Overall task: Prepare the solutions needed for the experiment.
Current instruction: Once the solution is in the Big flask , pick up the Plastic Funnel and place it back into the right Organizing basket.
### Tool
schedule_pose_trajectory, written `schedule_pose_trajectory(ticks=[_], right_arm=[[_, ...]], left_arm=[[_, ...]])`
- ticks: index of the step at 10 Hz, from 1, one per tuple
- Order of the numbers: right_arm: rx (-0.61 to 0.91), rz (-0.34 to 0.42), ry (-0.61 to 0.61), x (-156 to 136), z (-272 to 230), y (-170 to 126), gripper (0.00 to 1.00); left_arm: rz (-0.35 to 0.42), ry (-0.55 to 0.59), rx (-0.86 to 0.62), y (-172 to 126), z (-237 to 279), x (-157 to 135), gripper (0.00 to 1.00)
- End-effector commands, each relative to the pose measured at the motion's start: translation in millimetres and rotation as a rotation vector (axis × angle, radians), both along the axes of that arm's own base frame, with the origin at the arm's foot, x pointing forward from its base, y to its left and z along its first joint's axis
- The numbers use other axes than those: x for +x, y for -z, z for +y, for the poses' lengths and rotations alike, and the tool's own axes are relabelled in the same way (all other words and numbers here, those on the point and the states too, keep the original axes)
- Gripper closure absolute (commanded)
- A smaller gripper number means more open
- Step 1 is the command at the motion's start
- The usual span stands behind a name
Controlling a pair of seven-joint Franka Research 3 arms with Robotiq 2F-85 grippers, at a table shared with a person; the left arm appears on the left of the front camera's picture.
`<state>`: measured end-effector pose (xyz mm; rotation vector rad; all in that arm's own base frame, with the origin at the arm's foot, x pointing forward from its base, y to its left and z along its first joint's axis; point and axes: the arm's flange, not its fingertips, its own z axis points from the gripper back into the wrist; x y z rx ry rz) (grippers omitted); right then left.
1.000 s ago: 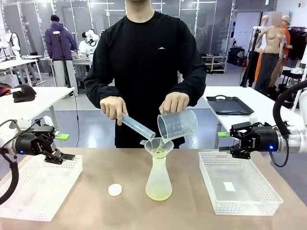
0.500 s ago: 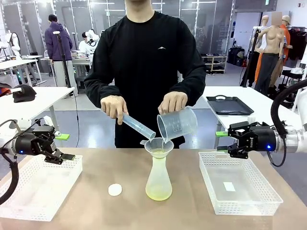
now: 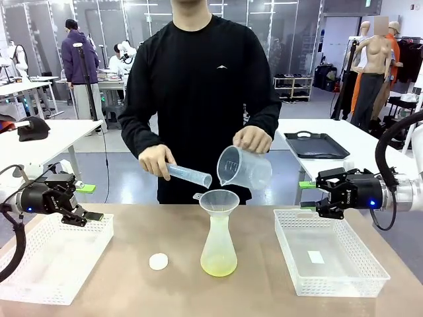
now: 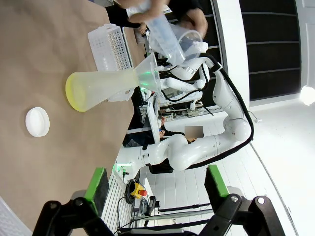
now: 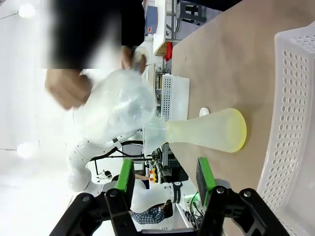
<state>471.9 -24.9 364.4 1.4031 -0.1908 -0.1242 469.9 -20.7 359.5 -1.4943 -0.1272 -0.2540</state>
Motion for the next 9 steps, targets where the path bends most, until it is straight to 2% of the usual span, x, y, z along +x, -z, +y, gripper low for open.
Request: schedule_pose_trajectory(ticks=[1, 9], right_arm=[[0.0, -0.002, -0.001, 0.6, 0.3, -0.7, 0.36], [0.0, -0.002, -0.001, 0.6, 0.3, -0.7, 0.36]], left_arm=[[-0.011, 0.004, 0.003, -1.2, -0.6, 0.3, 0.0], [-0.011, 0.004, 0.003, -1.2, -0.6, 0.3, 0.0]])
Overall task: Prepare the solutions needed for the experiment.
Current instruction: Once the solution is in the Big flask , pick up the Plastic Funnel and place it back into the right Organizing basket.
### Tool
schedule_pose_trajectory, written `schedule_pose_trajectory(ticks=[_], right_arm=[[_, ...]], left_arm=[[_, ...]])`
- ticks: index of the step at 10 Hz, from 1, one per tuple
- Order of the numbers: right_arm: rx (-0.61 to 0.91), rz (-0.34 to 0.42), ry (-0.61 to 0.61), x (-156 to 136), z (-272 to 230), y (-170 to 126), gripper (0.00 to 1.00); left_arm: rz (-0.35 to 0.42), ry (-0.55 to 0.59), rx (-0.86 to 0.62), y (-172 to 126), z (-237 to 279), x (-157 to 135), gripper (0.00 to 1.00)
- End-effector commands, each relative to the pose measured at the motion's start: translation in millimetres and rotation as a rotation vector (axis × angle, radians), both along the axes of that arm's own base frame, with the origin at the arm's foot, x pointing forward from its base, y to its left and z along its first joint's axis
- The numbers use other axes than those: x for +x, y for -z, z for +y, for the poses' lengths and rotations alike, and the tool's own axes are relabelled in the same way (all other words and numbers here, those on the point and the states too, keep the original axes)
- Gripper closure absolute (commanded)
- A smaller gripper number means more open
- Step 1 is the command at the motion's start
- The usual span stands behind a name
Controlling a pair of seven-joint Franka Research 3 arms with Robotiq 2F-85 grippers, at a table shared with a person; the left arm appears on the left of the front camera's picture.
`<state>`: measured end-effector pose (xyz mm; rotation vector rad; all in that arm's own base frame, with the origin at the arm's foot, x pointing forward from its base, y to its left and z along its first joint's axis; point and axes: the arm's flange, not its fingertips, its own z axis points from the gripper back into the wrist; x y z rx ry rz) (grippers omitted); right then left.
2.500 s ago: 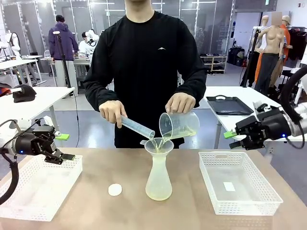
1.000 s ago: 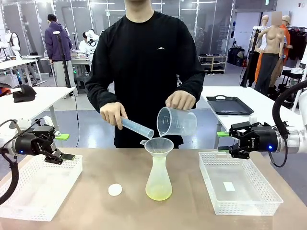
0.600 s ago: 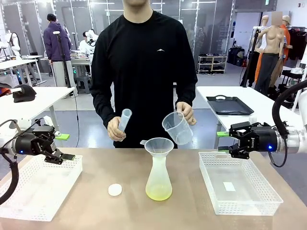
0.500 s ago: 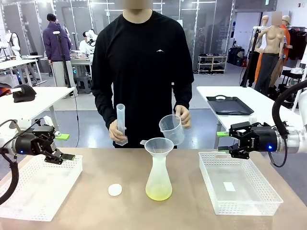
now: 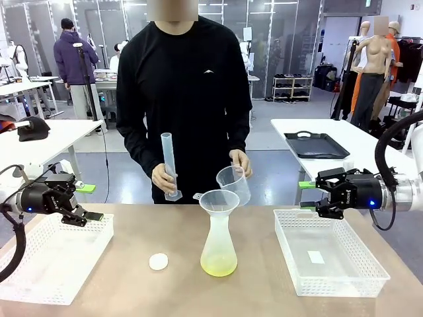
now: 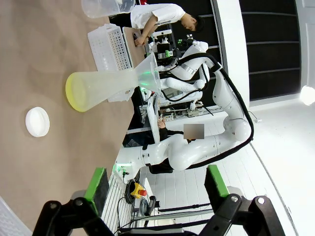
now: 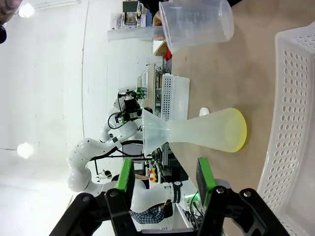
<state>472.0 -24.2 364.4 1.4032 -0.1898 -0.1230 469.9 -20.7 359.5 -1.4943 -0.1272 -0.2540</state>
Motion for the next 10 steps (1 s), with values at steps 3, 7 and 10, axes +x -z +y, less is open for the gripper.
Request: schedule_pose_trajectory(ticks=[3, 7, 10], right_arm=[[0.0, -0.002, 0.001, 1, 0, -1, 0.36], [-0.161, -0.106, 0.048, -16, 22, -41, 0.36], [-0.353, -0.125, 0.045, -31, 54, -89, 0.36]], left_arm=[[-0.011, 0.004, 0.003, -1, -1, 0, 0.0], [-0.011, 0.004, 0.003, -1, -1, 0, 0.0], [-0.011, 0.004, 0.003, -1, -1, 0, 0.0]])
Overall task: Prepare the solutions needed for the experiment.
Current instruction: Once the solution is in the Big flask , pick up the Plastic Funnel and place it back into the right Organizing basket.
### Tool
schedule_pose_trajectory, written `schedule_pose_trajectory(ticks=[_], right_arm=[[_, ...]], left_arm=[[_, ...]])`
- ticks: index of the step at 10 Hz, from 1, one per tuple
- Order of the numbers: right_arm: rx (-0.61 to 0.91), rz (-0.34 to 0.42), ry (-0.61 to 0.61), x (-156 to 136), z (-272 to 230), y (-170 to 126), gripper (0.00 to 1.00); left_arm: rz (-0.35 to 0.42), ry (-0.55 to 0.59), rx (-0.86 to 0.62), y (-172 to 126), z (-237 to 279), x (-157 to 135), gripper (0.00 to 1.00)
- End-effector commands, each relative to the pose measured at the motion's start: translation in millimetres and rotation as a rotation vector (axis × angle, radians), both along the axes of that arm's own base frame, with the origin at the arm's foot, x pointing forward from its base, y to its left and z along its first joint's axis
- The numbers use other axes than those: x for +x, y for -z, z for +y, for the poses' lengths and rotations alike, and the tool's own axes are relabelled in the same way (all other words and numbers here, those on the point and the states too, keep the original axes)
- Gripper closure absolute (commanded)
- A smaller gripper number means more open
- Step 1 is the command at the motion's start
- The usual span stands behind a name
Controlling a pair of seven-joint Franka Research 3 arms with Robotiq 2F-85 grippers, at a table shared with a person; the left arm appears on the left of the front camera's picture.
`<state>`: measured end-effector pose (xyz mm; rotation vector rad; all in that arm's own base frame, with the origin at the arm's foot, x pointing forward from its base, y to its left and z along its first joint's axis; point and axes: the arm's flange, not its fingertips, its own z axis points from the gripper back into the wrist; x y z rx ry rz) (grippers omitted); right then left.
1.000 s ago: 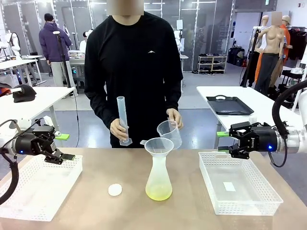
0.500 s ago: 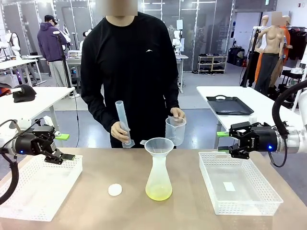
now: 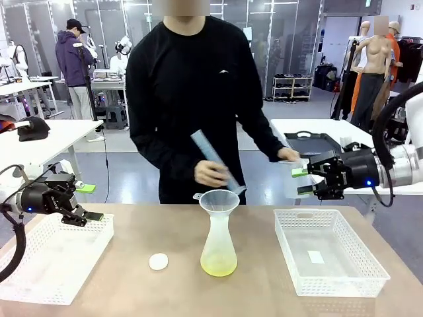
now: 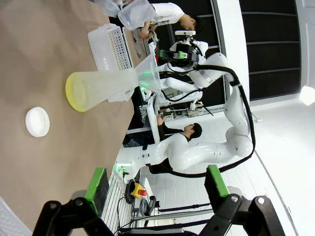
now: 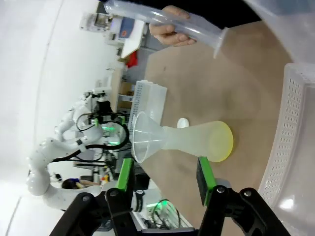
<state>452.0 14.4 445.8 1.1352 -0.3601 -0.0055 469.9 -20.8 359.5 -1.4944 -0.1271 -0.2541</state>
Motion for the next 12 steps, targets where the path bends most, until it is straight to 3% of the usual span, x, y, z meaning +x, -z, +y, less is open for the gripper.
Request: schedule_pose_trajectory(ticks=[1, 3, 6, 12], right_arm=[[-0.167, 0.036, 0.03, -17, 28, -25, 0.36], [-0.296, 0.055, 0.03, -25, 48, -52, 0.36], [-0.382, 0.115, -0.008, -29, 57, -66, 0.36], [-0.394, 0.095, -0.003, -31, 57, -60, 0.36]], left_arm=[[-0.011, 0.004, 0.003, -1, -1, 0, 0.0], [-0.011, 0.004, 0.003, -1, -1, 0, 0.0], [-0.011, 0.004, 0.003, -1, -1, 0, 0.0], [-0.011, 0.004, 0.003, -1, -1, 0, 0.0]])
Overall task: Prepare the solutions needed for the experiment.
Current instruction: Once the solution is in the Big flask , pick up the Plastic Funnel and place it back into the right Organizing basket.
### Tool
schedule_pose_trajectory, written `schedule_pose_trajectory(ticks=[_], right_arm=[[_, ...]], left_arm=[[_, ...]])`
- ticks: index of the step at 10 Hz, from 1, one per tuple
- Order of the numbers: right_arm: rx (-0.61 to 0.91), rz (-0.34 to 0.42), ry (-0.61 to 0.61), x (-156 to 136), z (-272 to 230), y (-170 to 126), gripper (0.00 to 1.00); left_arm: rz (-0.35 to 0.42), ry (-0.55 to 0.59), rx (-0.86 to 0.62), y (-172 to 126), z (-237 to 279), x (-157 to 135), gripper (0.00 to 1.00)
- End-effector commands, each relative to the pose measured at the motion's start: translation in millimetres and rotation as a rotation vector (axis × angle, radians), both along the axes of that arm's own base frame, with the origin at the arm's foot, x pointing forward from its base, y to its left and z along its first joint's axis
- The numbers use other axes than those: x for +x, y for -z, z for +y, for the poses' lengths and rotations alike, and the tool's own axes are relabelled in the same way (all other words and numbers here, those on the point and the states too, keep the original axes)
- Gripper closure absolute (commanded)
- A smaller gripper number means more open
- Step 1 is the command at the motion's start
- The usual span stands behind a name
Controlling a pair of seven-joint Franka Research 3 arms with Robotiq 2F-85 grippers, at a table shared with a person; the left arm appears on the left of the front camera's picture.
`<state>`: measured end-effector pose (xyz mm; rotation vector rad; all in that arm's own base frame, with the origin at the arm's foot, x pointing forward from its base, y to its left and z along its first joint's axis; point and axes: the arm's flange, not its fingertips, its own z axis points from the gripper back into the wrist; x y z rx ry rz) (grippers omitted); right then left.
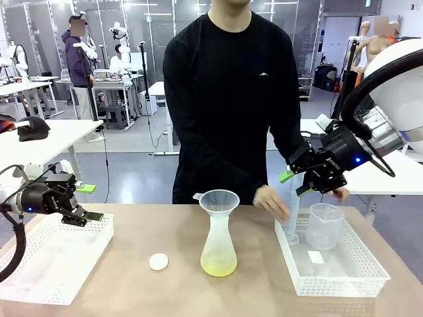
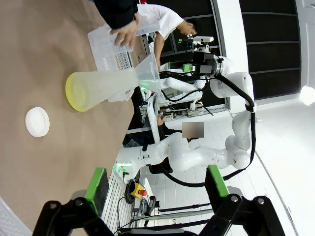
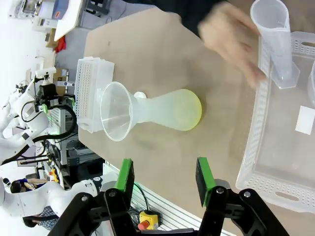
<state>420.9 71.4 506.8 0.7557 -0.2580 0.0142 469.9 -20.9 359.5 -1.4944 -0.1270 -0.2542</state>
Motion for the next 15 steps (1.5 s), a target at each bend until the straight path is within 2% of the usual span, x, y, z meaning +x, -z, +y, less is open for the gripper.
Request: schedule_pose_trajectory(ticks=[1, 3, 6, 10, 13, 15], right_arm=[[-0.013, -0.002, 0.003, 0, 0, 1, 0.36], [0.001, 0.0, -0.002, 0, 1, 0, 0.36], [-0.067, 0.003, -0.036, -1, 43, -2, 0.36], [-0.094, 0.031, -0.073, 16, 89, -10, 0.36], [-0.117, 0.086, 0.001, 21, 118, -17, 0.36], [-0.138, 0.097, 0.014, 22, 128, -15, 0.36]], left_arm=[[-0.011, 0.004, 0.003, -1, 0, 0, 0.0], [-0.011, 0.004, 0.003, -1, 0, 0, 0.0], [-0.011, 0.004, 0.003, -1, 0, 0, 0.0], [-0.011, 0.004, 0.003, -1, 0, 0, 0.0], [-0.011, 0.004, 0.003, -1, 0, 0, 0.0], [-0.011, 0.004, 0.003, -1, 0, 0, 0.0]])
